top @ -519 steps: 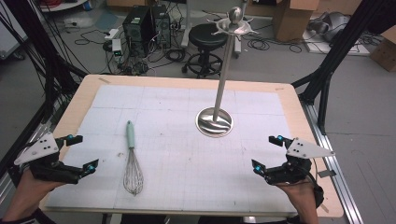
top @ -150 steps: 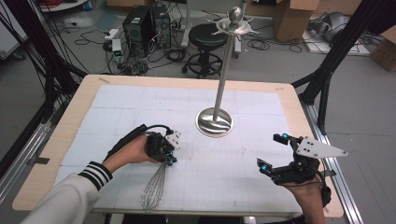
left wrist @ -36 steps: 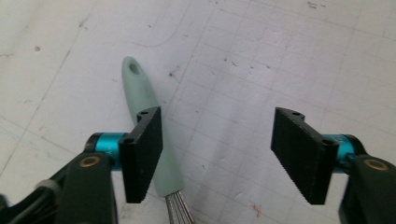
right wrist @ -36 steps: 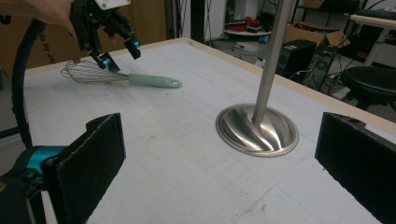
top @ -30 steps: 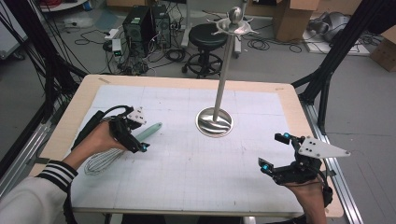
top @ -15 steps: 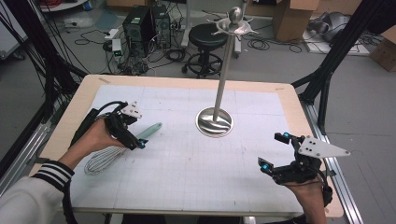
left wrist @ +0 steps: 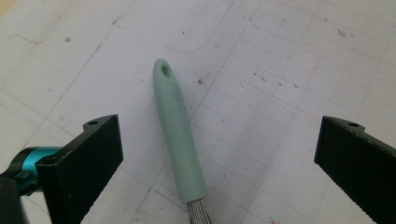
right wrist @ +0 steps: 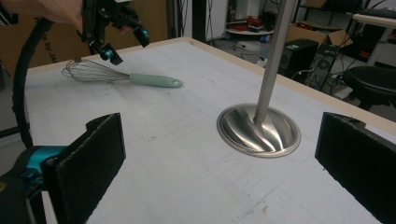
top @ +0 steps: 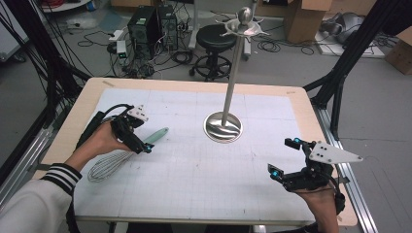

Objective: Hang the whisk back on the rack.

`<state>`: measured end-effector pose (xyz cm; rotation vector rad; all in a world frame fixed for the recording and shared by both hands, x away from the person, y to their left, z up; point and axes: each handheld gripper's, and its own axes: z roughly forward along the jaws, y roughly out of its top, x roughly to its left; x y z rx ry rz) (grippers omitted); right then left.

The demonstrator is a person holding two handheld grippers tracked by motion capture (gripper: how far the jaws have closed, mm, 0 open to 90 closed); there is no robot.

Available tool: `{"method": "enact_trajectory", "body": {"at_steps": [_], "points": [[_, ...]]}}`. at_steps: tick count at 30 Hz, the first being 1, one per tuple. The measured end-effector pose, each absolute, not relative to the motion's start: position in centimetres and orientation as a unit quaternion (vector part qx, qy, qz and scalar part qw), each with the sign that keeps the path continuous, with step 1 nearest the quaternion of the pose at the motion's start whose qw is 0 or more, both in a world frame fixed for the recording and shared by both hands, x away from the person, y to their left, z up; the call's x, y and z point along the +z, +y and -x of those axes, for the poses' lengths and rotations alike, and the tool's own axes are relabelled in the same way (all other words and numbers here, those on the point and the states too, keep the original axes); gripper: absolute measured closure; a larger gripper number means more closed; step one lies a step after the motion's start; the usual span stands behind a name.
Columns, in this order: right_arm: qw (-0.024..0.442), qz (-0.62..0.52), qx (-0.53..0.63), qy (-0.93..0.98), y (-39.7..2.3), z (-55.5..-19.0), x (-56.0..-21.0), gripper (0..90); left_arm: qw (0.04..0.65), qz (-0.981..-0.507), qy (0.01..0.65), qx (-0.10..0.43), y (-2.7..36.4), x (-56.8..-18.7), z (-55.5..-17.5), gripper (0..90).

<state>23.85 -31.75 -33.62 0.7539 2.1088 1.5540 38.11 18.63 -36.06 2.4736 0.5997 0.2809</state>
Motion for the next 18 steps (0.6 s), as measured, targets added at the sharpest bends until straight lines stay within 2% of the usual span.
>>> {"method": "enact_trajectory", "body": {"at_steps": [6,10,18], "points": [[0.208,-0.271,0.558,0.756,-31.9,-23.9,-33.6,0.7,0.281,-0.93,0.222,0.079,18.9,-37.2,-39.2,2.2],[0.206,-0.272,0.557,0.757,-31.8,-23.9,-33.7,0.7,0.273,-0.936,0.213,0.062,19.1,-37.8,-39.8,8.5],[0.205,-0.274,0.557,0.757,-32.0,-23.9,-33.8,0.7,0.252,-0.94,0.227,0.037,19.5,-39.1,-41.0,10.7]]}}
